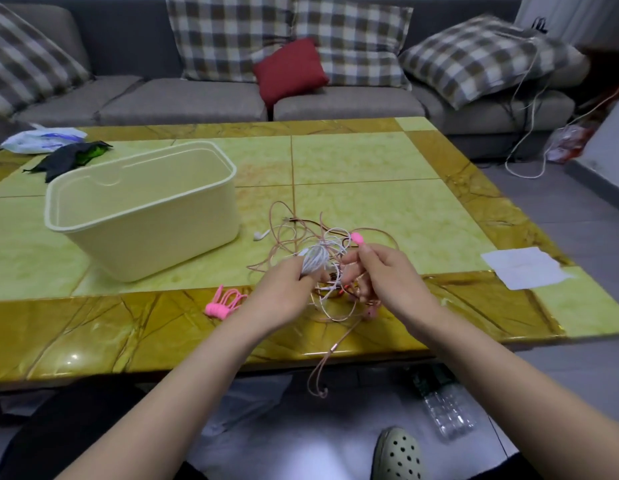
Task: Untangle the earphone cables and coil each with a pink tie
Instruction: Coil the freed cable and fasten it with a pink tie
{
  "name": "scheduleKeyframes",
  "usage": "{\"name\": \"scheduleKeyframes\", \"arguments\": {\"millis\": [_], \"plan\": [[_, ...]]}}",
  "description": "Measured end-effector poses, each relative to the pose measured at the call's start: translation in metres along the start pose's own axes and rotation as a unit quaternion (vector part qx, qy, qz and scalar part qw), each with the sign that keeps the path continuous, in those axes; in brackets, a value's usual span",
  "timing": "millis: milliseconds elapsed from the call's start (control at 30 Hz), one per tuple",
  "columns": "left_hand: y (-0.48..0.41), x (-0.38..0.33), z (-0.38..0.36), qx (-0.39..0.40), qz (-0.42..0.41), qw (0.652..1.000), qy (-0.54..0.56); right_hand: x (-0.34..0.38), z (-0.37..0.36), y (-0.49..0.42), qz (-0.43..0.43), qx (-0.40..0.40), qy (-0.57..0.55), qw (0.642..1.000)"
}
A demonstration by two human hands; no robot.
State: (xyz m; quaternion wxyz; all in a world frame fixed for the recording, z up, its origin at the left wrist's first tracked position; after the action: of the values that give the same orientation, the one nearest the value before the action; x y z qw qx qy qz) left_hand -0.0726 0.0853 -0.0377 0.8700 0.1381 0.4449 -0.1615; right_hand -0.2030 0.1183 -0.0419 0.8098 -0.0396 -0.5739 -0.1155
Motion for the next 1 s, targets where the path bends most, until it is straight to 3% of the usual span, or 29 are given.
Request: {"name": "scheduleKeyframes", "arguments": {"millis": [100,200,267,500,667,867,1000], "plan": [[0.000,-0.007,-0.021,0.035,-0.011,0.995,-0.090,0.001,-0.001,0.004,-0.051,0.061,0.013,0.997],[-0.001,-0.009,-0.030,0.039,-0.011,0.985,-0.165,0.008,-0.003,0.009,-0.002,0.122,0.182,0.976],[0.000,-0.012,-0.034,0.041,-0.013,0.985,-0.165,0.010,-0.001,0.012,0.026,0.120,0.219,0.968],[0.009,-0.014,-0.041,0.098,-0.055,0.980,-0.163,0.014,0.011,0.016,0.029,0.096,0.169,0.981],[0.020,-0.009,-0.045,0.156,-0.046,0.979,-0.123,0.008,0.013,0.014,0.005,0.128,0.163,0.978],[0.026,-0.009,-0.042,0.135,-0.038,0.972,-0.190,0.003,0.009,0.013,0.002,0.133,0.171,0.976],[0.026,-0.017,-0.028,0.078,-0.062,0.967,-0.236,0.023,0.018,0.015,0.039,0.056,0.096,0.993]]}}
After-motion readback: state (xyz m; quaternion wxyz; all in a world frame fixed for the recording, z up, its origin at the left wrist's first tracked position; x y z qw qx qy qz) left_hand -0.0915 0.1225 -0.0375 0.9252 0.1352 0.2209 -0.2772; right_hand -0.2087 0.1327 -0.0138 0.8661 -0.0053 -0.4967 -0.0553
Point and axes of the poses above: each hand's wrist, its own y-axis away from the middle knuckle, its own z-axis out of the back of the hand, x = y × z, the point moved 8 cm from there along -y, towards the middle knuckle, and after that the axes turned 7 degrees about y, right-handed, at the moved point
